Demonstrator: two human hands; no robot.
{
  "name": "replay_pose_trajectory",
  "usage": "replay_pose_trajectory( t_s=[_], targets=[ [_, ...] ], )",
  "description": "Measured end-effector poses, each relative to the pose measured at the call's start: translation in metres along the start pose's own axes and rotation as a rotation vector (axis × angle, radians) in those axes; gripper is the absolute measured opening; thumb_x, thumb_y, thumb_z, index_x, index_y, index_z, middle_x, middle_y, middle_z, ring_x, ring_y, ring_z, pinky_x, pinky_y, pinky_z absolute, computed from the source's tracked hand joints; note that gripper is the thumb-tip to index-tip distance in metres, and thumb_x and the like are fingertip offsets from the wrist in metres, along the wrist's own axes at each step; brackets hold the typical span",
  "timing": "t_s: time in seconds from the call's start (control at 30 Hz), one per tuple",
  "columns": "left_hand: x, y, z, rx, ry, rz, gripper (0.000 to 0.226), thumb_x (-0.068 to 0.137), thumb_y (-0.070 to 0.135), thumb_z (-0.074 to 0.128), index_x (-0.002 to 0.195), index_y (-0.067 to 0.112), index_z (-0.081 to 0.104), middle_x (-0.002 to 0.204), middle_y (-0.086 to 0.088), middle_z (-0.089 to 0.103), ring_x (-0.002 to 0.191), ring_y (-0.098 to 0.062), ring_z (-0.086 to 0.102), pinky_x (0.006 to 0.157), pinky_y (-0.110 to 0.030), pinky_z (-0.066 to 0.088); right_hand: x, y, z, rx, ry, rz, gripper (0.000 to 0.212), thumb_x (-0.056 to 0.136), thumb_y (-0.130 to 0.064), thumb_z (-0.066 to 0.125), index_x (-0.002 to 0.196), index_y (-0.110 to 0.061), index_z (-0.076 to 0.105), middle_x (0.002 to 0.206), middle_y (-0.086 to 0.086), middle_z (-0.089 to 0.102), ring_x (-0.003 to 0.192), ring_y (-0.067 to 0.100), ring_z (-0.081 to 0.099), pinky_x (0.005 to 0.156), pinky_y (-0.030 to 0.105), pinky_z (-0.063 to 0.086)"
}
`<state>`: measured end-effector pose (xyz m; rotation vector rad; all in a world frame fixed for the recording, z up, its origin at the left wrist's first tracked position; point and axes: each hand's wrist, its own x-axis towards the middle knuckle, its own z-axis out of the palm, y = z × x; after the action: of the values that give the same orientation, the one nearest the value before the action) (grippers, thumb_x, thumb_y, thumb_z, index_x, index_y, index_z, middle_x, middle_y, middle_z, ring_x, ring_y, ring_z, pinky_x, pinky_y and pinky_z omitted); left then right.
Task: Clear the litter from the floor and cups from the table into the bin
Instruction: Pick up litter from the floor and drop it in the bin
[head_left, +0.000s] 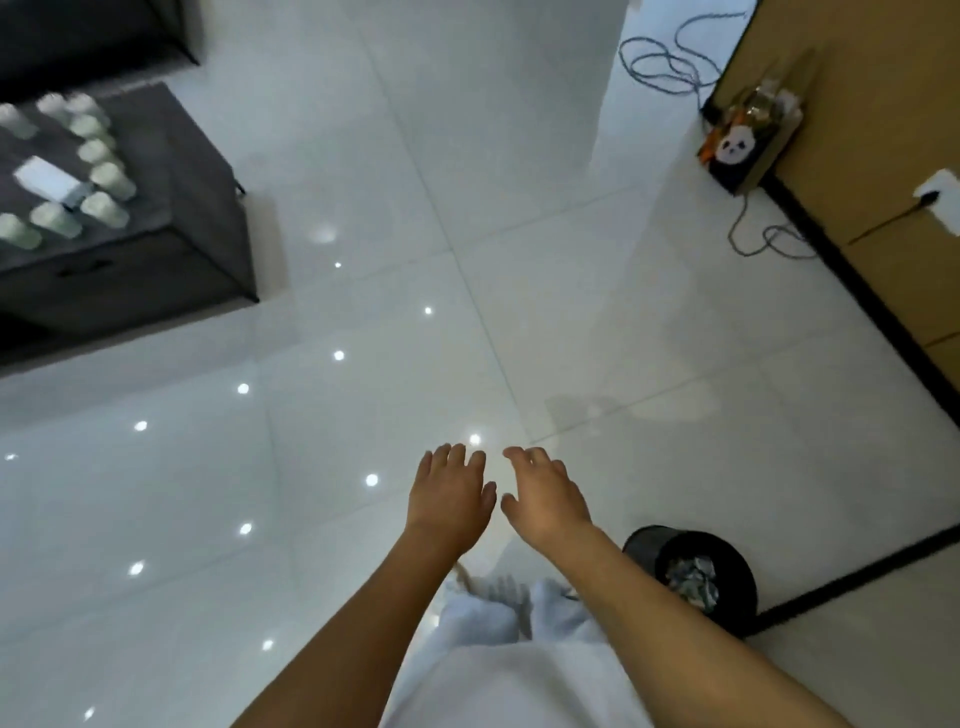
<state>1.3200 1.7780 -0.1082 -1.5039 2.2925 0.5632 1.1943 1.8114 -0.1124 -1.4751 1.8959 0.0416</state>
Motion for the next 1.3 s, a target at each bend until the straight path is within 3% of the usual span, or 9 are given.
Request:
replay_pose_trajectory(
  t_s=[0.23, 0.57, 0.77, 1.3],
  targets=[
    [-0.074, -0.166, 0.001, -0.143, 0.054, -0.305, 0.049, 0.100, 0.042, 0.033, 0.141, 0.017, 0.037, 0.144, -0.005, 0.041, 0.137, -0.024, 0.032, 0.116, -0.037, 0.019, 0.019, -0.164, 0.055, -0.215, -0.098, -0.240, 0.056, 0.095, -0.024, 0.050, 0.146, -0.025, 0.029, 0.146, 0.003, 0.037, 0.128, 0.025, 0.041, 0.098, 0.037, 0.043],
    [-0.137, -0.330, 0.011, -0.399, 0.118, -0.673, 0.049, 0.099, 0.042, 0.034, 0.141, 0.016, 0.037, 0.143, -0.008, 0.041, 0.135, -0.025, 0.032, 0.115, -0.036, 0.022, 0.062, -0.344, 0.117, -0.472, -0.279, -0.543, 0.055, 0.094, -0.026, 0.049, 0.145, -0.025, 0.031, 0.145, 0.003, 0.037, 0.125, 0.026, 0.042, 0.097, 0.037, 0.044],
    [-0.132, -0.441, 0.004, -0.496, 0.076, -0.800, 0.048, 0.099, 0.042, 0.035, 0.141, 0.017, 0.038, 0.143, -0.007, 0.041, 0.134, -0.025, 0.033, 0.113, -0.034, 0.024, 0.120, -0.444, 0.152, -0.590, -0.376, -0.646, 0.052, 0.095, -0.027, 0.049, 0.144, -0.025, 0.032, 0.141, 0.004, 0.039, 0.122, 0.027, 0.043, 0.094, 0.036, 0.044],
    [-0.143, -0.765, -0.069, -0.668, 0.152, -1.071, 0.046, 0.099, 0.039, 0.036, 0.137, 0.016, 0.043, 0.134, -0.006, 0.049, 0.125, -0.023, 0.042, 0.107, -0.032, 0.032, 0.233, -0.807, 0.236, -0.774, -0.477, -0.897, 0.053, 0.095, -0.023, 0.049, 0.145, -0.022, 0.031, 0.140, 0.006, 0.040, 0.123, 0.028, 0.042, 0.096, 0.038, 0.044]
  ],
)
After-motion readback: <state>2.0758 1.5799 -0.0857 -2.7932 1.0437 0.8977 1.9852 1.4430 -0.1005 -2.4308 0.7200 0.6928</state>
